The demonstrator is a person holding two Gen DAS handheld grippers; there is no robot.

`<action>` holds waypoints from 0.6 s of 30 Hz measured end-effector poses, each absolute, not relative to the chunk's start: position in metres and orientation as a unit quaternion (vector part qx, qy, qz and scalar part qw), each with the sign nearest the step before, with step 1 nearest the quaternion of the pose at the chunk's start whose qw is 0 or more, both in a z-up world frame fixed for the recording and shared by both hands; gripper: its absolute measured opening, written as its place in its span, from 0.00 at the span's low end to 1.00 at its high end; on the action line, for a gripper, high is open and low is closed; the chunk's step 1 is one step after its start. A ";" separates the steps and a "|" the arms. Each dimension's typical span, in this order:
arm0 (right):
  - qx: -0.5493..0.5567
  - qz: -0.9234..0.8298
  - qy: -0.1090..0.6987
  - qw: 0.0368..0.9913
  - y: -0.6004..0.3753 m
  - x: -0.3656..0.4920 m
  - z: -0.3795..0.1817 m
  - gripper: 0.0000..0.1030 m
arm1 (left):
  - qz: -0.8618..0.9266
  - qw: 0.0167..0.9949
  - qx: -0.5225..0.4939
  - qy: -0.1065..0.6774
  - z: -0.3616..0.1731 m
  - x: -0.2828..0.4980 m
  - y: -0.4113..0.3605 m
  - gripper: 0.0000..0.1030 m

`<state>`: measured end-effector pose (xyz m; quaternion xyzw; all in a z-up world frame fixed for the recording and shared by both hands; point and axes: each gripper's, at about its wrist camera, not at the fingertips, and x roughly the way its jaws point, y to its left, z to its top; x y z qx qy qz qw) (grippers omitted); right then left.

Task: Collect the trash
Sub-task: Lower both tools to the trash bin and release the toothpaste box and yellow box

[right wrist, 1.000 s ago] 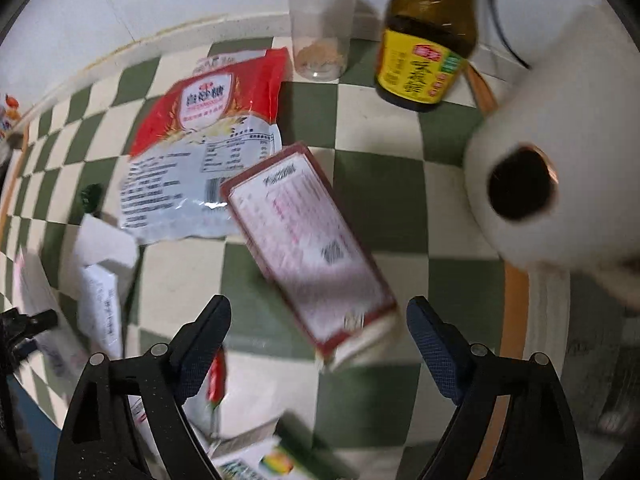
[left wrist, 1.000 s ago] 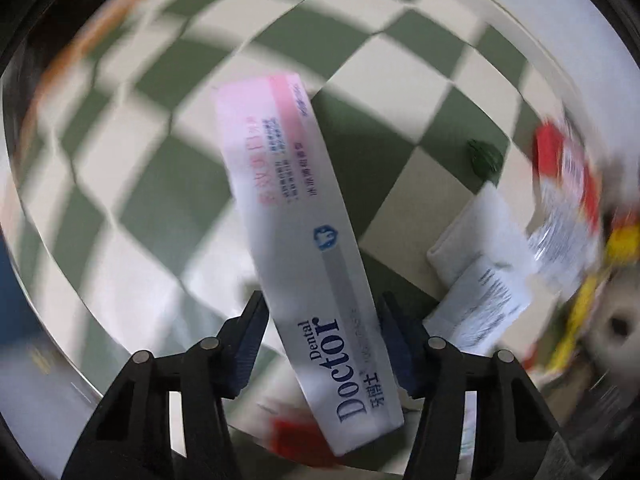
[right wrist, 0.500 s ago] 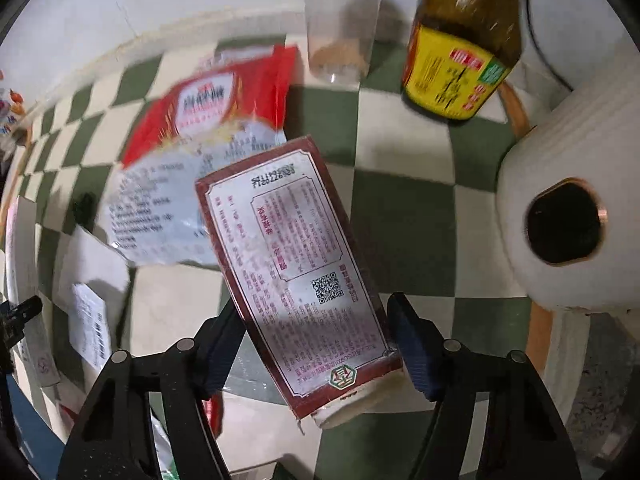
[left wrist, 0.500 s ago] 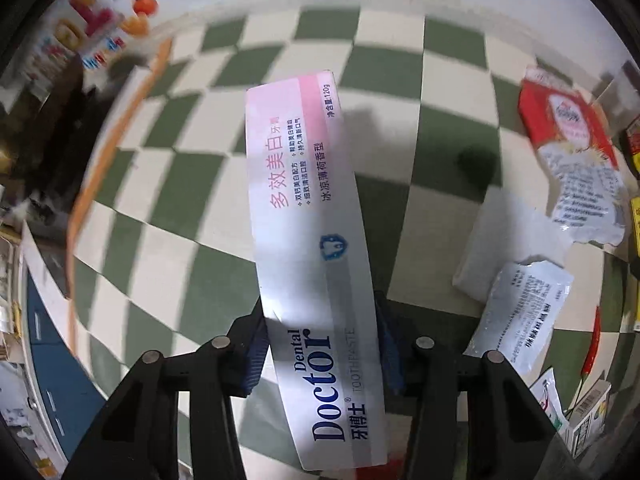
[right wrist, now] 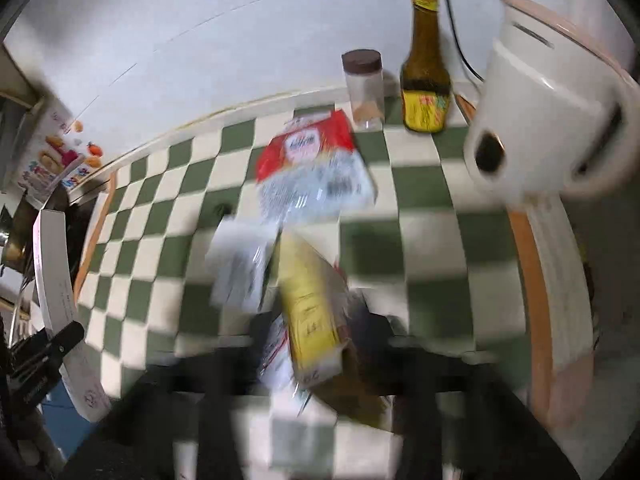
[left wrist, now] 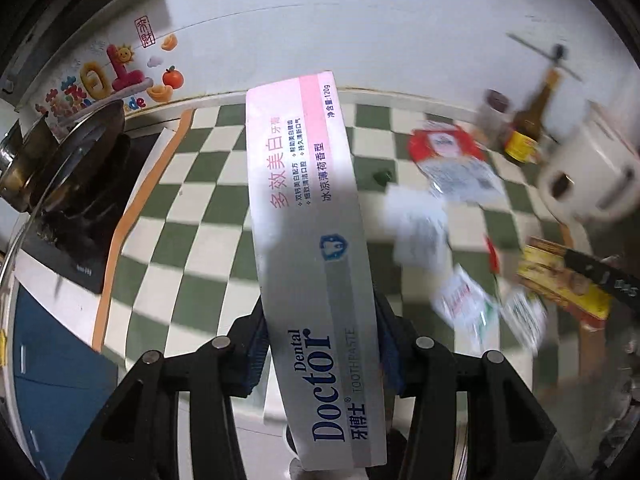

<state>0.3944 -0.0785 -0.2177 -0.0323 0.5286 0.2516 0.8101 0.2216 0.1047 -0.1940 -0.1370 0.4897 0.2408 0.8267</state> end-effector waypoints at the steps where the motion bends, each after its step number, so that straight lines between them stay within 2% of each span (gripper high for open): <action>1: -0.034 0.246 0.529 0.812 -0.082 0.372 -0.221 0.28 | 0.234 0.829 -0.133 0.491 -0.198 0.208 0.102 0.42; 3: -0.050 0.250 0.528 0.810 -0.083 0.336 -0.237 0.25 | 0.222 0.829 -0.130 0.497 -0.209 0.179 0.094 0.42; 5: -0.043 0.246 0.535 0.807 -0.084 0.316 -0.258 0.09 | 0.212 0.825 -0.134 0.507 -0.222 0.159 0.091 0.42; 8: 0.022 0.242 0.560 0.792 -0.103 0.295 -0.272 0.05 | 0.202 0.823 -0.135 0.513 -0.235 0.134 0.082 0.42; 13: 0.044 0.272 0.567 0.776 -0.124 0.211 -0.277 0.05 | 0.184 0.809 -0.150 0.538 -0.269 0.084 0.063 0.42; 16: 0.066 0.286 0.604 0.741 -0.138 0.176 -0.315 0.07 | 0.177 0.777 -0.176 0.578 -0.324 0.051 0.052 0.42; 18: 0.065 0.282 0.633 0.718 -0.146 0.156 -0.360 0.15 | 0.167 0.748 -0.194 0.613 -0.372 0.038 0.043 0.42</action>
